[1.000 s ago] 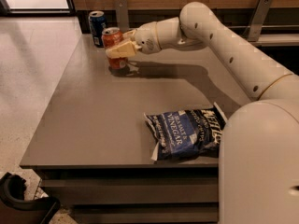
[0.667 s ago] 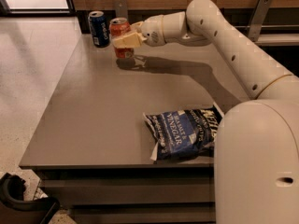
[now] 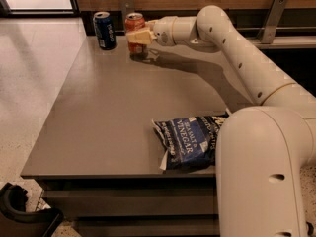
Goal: Move coke can near pepsi can
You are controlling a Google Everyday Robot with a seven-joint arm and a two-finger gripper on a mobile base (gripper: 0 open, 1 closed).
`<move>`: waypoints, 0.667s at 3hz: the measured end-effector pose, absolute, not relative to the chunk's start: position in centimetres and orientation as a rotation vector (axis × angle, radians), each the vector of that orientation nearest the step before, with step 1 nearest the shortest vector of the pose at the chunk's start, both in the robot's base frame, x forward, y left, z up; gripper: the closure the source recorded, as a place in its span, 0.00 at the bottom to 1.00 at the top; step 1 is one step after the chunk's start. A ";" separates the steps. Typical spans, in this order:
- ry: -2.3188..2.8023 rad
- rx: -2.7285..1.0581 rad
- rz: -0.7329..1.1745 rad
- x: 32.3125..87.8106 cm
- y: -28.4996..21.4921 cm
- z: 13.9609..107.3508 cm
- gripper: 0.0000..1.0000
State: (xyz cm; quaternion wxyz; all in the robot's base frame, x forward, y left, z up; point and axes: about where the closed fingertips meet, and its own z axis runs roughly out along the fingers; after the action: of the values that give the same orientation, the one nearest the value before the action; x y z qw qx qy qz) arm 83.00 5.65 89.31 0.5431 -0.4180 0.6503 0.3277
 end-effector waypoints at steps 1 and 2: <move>1.542 -0.954 0.746 85.9 6.3 88.3 1.00; 1.546 -0.958 0.727 86.8 7.0 87.7 1.00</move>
Offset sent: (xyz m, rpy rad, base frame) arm 0.0533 0.0133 -0.0198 -0.0204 -0.0345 -0.0726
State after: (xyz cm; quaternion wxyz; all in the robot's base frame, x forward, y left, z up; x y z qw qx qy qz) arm 86.84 7.04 87.68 0.5576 -0.4059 0.6553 0.3081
